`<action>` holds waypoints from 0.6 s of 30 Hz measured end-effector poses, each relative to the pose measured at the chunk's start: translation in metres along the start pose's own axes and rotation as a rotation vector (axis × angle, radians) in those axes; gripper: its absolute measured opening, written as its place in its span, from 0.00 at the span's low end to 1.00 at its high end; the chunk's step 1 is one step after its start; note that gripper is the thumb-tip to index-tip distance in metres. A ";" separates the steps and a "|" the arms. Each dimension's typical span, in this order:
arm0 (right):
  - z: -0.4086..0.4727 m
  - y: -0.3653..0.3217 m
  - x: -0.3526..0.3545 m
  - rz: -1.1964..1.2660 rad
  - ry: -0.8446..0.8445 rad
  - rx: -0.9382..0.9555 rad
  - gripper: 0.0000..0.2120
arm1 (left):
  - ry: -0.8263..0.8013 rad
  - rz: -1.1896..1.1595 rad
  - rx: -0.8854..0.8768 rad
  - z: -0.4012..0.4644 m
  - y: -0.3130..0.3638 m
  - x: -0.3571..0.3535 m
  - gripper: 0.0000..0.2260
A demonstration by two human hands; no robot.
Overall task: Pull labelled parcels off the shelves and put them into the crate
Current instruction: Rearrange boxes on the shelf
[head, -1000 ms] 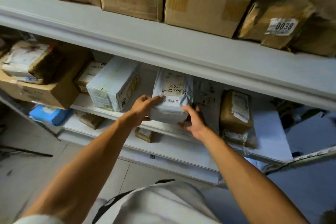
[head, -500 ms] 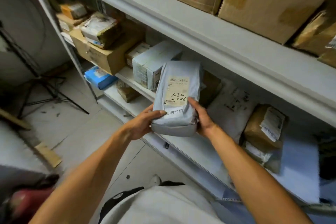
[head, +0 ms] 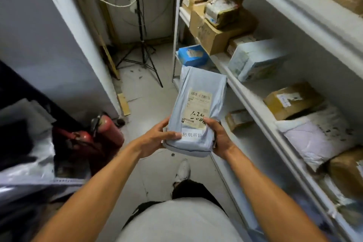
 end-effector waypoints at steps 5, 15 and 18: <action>-0.001 0.054 -0.080 -0.134 -0.225 -0.095 0.34 | 0.214 -0.081 -0.022 -0.087 -0.028 0.058 0.27; -0.024 0.149 -0.231 -0.458 -0.657 -0.254 0.35 | 0.747 -0.468 -0.129 -0.226 -0.102 0.146 0.26; -0.041 0.183 -0.260 -0.656 -0.789 -0.362 0.46 | 0.875 -0.499 -0.140 -0.275 -0.124 0.168 0.29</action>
Point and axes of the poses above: each hand's wrist, its own z-axis towards the middle knuckle, its own x-axis out of the back of the hand, y = z × x, the point moved 3 cm from there along z, towards the middle knuckle, and after that the axes turned 8 degrees about y, right-handed, at the moved point
